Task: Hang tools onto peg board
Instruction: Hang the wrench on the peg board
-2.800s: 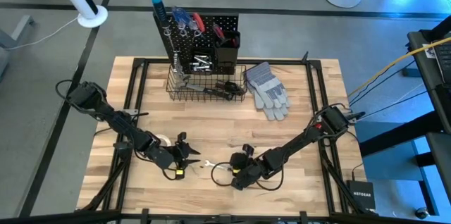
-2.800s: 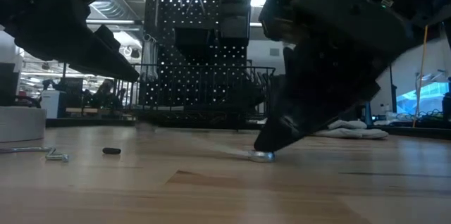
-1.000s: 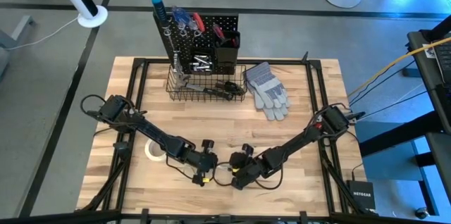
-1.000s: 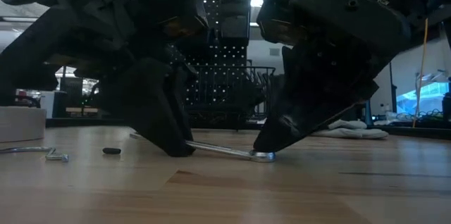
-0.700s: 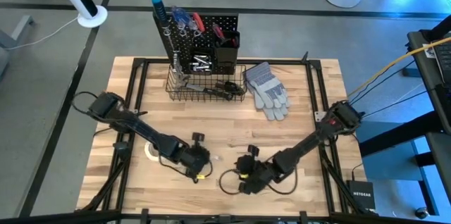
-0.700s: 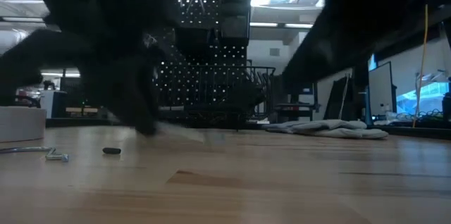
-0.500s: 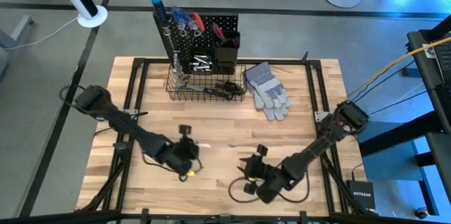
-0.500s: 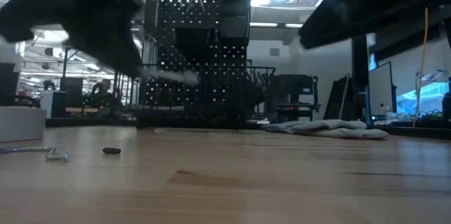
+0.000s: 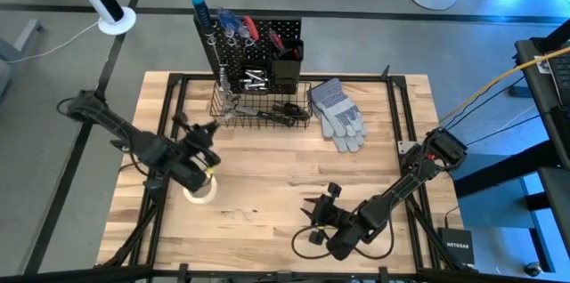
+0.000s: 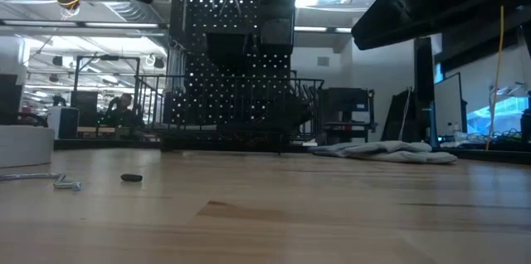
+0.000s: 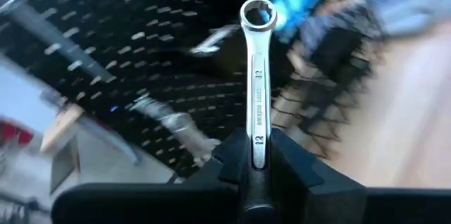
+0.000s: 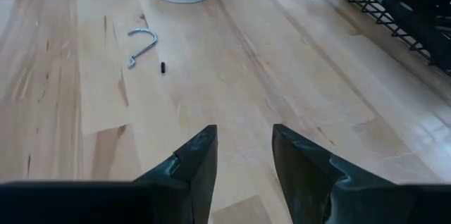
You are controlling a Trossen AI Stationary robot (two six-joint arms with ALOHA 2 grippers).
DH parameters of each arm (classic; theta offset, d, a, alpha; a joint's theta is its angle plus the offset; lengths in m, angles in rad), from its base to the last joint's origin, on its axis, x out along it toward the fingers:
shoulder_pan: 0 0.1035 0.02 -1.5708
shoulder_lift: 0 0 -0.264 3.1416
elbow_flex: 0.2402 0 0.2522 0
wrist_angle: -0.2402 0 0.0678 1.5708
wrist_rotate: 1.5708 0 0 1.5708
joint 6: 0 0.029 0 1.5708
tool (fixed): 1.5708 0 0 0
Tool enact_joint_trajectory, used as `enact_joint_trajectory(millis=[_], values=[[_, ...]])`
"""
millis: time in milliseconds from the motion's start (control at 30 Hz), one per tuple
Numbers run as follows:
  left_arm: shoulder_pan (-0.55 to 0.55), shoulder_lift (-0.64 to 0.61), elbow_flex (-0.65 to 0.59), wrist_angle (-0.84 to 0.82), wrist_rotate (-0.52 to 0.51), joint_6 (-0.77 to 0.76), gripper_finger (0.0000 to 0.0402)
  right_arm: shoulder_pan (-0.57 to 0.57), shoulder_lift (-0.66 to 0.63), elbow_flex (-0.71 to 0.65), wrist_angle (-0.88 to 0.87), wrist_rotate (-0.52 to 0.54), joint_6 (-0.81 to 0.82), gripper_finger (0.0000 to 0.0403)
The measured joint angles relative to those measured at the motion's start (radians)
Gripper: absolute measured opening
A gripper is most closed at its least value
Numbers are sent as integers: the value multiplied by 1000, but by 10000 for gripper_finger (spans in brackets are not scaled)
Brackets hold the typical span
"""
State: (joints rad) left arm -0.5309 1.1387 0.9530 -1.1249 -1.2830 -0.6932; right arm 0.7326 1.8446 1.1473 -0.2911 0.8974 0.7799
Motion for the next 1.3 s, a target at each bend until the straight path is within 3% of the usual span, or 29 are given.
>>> enact_joint_trajectory(millis=[233,467,733,967,1133,1300], values=[[71,-59,-121,9,-68,-76,30,0,0,0,1,0,1,143],[80,-59,-225,8,-288,-313,30,0,0,1,1,0,0,143],[101,-59,-329,11,-288,-545,30,-8,0,1,1,0,0,143],[95,-59,-346,63,-288,-713,30,-22,-1,1,-2,0,-11,143],[48,-59,-346,170,-211,-701,30,-35,-1,1,-5,-13,-11,143],[10,-60,-346,356,-110,-510,30,-40,-1,1,-4,-26,-11,143]])
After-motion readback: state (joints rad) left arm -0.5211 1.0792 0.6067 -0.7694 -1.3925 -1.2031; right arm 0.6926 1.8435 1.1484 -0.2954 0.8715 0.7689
